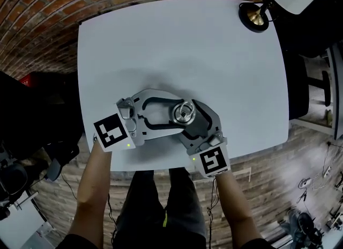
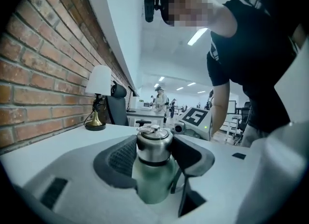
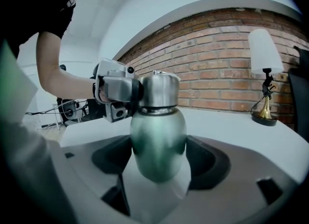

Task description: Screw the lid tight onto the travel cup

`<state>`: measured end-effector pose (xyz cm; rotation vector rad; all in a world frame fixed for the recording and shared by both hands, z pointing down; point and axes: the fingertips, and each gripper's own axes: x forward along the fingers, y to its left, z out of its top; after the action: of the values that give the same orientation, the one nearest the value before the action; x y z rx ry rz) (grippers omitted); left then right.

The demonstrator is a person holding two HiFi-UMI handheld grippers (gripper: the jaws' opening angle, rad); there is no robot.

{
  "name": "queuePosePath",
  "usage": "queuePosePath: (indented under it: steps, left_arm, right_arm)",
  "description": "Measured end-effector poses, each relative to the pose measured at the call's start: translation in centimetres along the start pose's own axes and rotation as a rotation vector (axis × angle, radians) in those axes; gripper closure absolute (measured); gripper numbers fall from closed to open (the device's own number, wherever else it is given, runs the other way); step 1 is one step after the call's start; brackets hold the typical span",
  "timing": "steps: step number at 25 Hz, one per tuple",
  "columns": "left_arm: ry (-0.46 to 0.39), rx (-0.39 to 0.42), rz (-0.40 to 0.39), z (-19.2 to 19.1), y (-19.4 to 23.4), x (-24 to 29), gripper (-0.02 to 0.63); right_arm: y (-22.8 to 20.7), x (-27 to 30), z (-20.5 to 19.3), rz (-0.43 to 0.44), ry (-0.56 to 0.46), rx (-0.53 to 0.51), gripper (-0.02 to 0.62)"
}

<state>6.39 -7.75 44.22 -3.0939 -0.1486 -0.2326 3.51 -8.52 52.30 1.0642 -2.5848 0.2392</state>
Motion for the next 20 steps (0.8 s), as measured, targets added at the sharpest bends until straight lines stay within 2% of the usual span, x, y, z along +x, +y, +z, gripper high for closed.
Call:
queuePosePath:
  steps: [3,5,8,11,14,16,20]
  left_arm:
    - [-0.002,-0.043,-0.002,-0.2,0.1,0.0,0.357]
    - [0.004,-0.067,0.043,-0.6,0.3,-0.1,0.35]
    - [0.002,-0.11,0.137,-1.2,0.2,-0.4,0.299]
    - [0.002,-0.151,0.274,-1.6,-0.5,-0.7,0.29]
    - [0.031,-0.157,0.49,-1.6,-0.3,-1.2,0.294]
    - [0.029,-0.164,0.602,-1.2,0.0,-1.3,0.31]
    - [0.024,-0.141,0.701,-0.8,0.5,-0.3,0.31]
  right_arm:
    - [0.0,0.0,0.1,0.001,-0.006,0.013,0.264]
    - [0.0,0.1,0.0,0.003,-0.003,0.01,0.264]
    - [-0.1,0.0,-0.1,-0.004,0.002,0.0,0.264]
    - [-0.1,-0.1,-0.2,-0.015,0.001,0.007,0.264]
    - [-0.1,-0.1,-0.1,-0.02,-0.001,0.005,0.264]
    - [0.0,-0.1,-0.1,-0.023,0.002,0.01,0.264]
    - [0.0,-0.1,-0.2,-0.023,0.002,0.013,0.264]
